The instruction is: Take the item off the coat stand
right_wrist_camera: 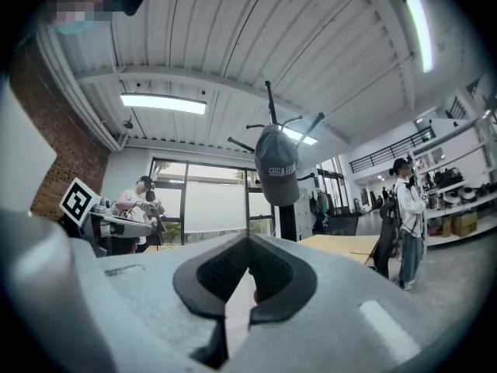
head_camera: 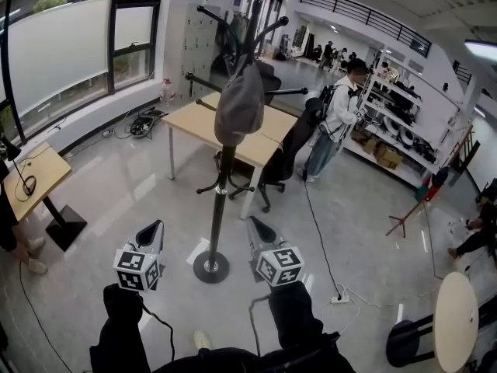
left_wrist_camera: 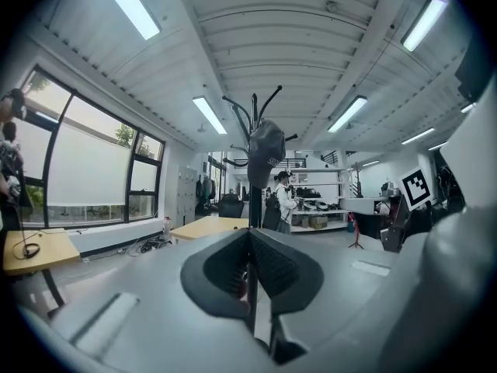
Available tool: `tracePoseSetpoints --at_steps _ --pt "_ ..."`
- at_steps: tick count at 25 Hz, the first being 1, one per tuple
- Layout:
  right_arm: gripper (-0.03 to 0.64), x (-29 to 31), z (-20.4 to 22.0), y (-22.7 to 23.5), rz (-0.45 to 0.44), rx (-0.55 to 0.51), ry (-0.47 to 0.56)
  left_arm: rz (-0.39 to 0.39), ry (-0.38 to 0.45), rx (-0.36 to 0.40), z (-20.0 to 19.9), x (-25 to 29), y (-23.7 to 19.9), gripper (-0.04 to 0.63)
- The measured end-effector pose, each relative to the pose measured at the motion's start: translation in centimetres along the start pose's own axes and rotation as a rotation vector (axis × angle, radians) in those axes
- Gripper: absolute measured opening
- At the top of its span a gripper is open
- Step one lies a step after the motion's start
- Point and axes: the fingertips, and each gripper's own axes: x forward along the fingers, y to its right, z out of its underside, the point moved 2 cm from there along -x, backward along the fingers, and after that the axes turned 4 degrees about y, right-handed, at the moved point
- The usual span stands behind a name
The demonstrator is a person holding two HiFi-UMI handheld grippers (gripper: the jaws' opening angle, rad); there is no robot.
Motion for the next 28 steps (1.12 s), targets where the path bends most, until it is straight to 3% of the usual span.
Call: tracePoseSetpoints --at_steps 13,28 --pt "0.002 3.6 -0.1 2.5 0.041 0.001 0.004 0.060 -0.023 -0.008 0.2 5.7 -1.6 0.002" --pt "0.002 7.7 -2.4 4.7 0.168 -0.012 0.061 0.221 0.006 0.016 -2.6 13.7 -4.1 0.002"
